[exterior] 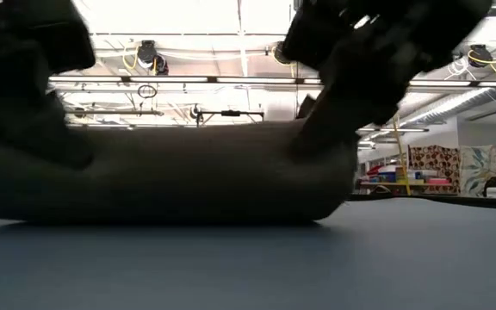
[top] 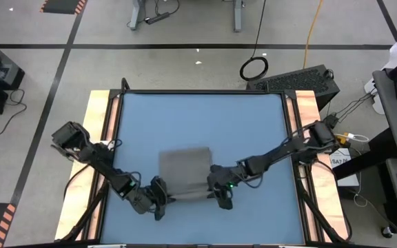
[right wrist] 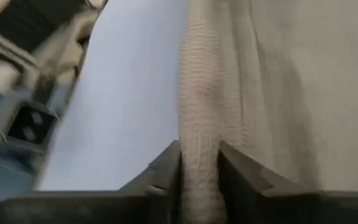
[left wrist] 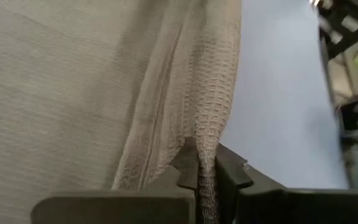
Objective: Roll towel
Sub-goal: Roll the gray towel
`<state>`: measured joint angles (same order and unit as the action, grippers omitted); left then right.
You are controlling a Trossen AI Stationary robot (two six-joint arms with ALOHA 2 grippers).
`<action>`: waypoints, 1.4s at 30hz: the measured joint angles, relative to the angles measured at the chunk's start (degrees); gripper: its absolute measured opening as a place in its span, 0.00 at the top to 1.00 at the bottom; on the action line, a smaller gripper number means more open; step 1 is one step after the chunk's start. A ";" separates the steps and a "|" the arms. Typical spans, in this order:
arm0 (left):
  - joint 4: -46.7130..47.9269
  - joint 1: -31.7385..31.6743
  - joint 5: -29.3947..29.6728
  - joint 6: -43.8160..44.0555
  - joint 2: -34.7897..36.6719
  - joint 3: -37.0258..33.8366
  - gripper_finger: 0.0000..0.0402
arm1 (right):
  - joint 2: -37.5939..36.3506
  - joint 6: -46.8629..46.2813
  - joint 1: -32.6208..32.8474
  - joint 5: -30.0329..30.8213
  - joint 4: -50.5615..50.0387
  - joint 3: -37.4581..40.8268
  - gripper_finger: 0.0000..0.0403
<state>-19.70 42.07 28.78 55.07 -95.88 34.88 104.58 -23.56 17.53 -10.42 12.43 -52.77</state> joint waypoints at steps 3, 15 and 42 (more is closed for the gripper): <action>-0.45 -2.48 -3.04 0.17 2.51 -1.11 0.98 | -3.50 8.93 3.47 7.55 -4.26 0.00 0.71; -1.94 -11.59 -18.77 3.17 2.83 -3.68 0.98 | -0.08 21.30 18.29 41.17 1.26 -0.17 0.41; 2.72 -13.30 -19.46 9.09 2.70 -3.65 0.98 | 10.66 30.43 16.06 46.59 15.31 -0.22 0.47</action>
<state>-16.97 28.77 9.32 64.16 -93.19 31.22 115.24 6.87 33.59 36.16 27.74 -52.99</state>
